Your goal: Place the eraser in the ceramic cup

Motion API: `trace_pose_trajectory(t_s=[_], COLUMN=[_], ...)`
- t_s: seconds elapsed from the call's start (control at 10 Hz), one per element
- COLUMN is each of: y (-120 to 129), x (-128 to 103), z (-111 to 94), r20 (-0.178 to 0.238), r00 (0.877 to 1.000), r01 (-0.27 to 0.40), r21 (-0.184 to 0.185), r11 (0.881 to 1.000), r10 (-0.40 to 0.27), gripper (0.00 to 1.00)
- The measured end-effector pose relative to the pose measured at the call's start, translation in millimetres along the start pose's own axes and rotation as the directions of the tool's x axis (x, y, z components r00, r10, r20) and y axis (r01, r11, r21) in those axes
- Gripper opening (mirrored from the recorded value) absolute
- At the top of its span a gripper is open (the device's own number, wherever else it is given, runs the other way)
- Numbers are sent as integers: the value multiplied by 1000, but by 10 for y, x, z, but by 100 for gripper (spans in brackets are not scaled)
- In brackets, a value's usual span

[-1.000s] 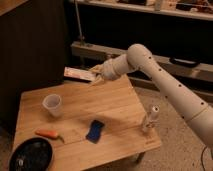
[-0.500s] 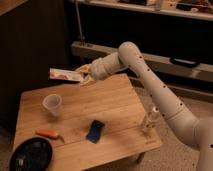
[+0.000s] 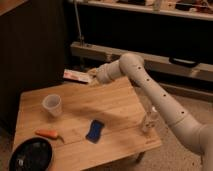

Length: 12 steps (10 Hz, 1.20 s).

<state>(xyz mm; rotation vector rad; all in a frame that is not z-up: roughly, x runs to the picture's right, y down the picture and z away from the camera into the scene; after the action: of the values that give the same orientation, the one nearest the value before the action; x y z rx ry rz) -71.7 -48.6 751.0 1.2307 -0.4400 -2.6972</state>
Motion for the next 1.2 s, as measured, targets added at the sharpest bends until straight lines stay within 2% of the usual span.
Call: trace_pose_trajectory(t_s=[0.2,0.8,1.0,1.2], y=[12,11,72,204], x=[-71,-61,71,339], z=[-7,-12,-87,-213], r20=[13,20,28,31], r00=[1000,1000,999,998], r01=[-7,-1,23,54], r21=[-12,-8,-10,-7], r11=[1000,1000,1000,998], r10=[8,1,-23,-54], gripper=[0,0,0,0])
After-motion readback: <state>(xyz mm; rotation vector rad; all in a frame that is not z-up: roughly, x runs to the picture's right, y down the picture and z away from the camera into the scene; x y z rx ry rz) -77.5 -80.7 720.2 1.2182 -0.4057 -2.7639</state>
